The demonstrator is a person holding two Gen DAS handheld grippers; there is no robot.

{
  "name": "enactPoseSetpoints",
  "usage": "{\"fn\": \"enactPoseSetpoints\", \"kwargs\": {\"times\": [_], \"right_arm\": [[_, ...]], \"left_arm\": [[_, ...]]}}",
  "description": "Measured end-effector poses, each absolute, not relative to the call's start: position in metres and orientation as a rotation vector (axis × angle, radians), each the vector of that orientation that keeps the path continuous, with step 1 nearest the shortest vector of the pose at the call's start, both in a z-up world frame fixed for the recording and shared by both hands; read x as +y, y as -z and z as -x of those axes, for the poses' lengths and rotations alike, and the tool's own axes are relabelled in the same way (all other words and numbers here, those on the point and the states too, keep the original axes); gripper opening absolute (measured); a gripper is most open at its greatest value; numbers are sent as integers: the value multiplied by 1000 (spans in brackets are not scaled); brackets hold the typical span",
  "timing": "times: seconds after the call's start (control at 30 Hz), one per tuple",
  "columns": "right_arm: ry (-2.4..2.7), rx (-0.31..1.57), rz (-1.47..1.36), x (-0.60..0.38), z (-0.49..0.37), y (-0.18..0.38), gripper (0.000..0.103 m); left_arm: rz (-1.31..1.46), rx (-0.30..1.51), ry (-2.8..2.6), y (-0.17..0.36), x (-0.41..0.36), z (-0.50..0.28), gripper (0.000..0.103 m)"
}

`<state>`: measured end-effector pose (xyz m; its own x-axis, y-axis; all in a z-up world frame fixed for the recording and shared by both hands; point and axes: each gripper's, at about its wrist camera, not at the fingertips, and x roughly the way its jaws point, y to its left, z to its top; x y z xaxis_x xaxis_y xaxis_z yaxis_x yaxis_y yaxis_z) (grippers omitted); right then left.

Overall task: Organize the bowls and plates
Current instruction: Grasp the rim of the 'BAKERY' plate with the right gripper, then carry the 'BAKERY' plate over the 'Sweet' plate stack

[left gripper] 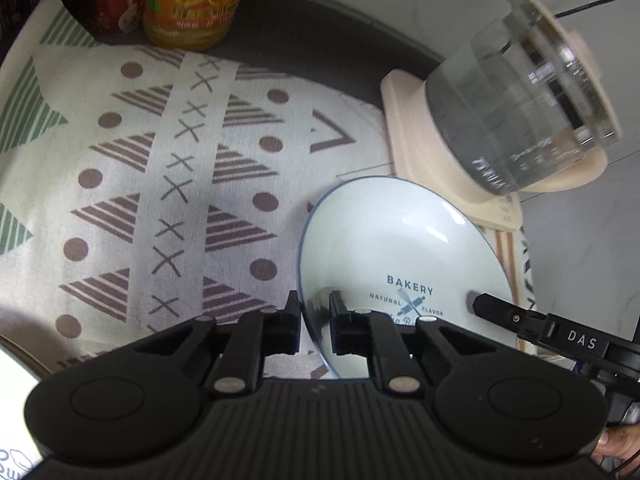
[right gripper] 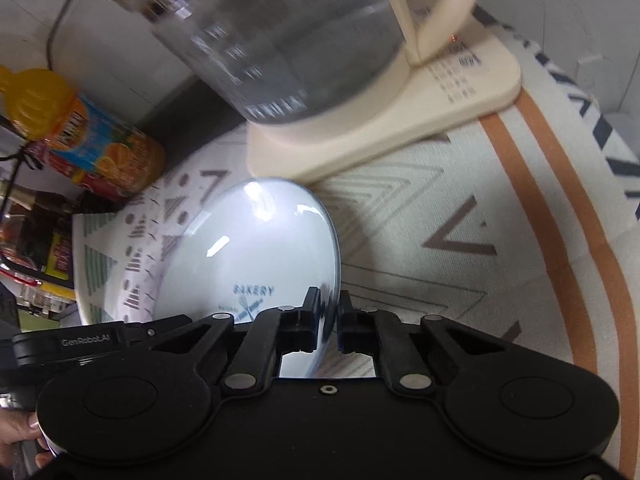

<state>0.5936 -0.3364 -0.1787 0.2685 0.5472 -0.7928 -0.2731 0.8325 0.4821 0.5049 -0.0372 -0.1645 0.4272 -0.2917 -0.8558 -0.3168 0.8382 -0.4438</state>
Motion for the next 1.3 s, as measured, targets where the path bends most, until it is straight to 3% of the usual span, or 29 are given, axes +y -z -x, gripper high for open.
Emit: {"fn": "enactPoseSetpoints", "kwargs": {"times": [0.63,1.3], "right_arm": [[-606,1059,-248,-321,-556,124,9],[-688,1035,-227,-284,-483,109,9]], "left_arm": [[641,1008,-22,111,-9,-459,12],[694,921,-111,96,40,-360,12]]}}
